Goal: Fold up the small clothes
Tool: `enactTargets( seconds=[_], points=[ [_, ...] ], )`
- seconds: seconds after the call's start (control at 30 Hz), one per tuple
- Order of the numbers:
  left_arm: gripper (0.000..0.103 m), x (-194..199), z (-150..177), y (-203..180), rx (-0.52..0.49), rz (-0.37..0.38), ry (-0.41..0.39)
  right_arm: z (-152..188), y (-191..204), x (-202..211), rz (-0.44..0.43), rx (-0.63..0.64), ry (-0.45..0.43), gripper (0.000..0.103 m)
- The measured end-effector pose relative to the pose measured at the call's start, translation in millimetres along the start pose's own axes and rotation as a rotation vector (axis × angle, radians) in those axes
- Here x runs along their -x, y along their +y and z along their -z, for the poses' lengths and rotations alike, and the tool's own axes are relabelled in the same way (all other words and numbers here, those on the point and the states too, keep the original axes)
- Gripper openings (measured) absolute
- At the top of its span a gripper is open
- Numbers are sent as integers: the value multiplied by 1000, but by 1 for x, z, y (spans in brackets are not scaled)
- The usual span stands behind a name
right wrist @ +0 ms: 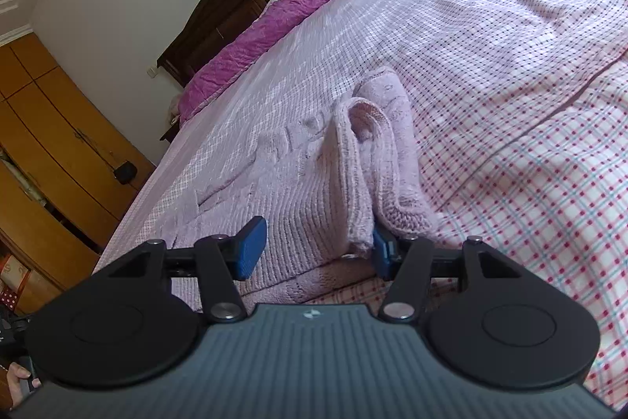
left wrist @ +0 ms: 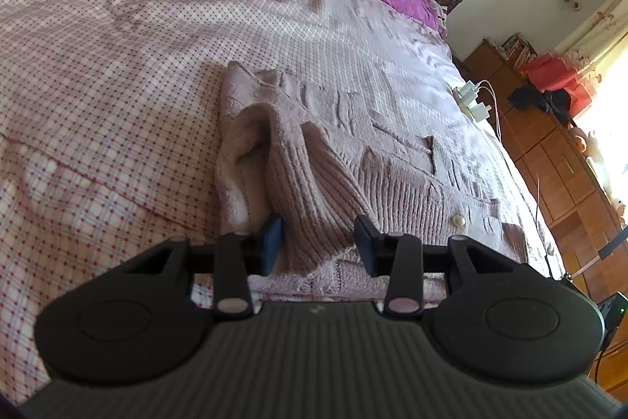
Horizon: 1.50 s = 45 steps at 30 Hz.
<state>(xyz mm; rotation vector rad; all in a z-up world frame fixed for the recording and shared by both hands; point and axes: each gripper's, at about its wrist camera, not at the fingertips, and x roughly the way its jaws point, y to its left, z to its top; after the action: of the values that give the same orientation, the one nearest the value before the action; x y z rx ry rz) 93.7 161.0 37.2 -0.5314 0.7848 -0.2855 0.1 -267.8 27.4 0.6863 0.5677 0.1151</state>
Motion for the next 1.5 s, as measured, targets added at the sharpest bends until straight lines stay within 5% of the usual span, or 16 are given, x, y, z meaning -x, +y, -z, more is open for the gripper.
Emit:
enactTargets(
  seconds=[0.5, 0.77, 0.9, 1.2, 1.5],
  points=[
    [42, -8, -1, -4, -20, -14, 6, 0, -3, 0, -3, -2, -4, 59],
    [41, -8, 0, -5, -31, -16, 6, -1, -3, 3, -2, -11, -11, 24],
    [22, -8, -1, -5, -31, 7, 14, -5, -2, 9, -38, -30, -28, 11],
    [18, 9, -9, -12, 29, 105, -44, -24, 0, 16, -143, -106, -71, 8],
    [16, 9, -35, -17, 59, 114, -123, -54, 18, 5, -180, -85, -130, 7]
  ],
)
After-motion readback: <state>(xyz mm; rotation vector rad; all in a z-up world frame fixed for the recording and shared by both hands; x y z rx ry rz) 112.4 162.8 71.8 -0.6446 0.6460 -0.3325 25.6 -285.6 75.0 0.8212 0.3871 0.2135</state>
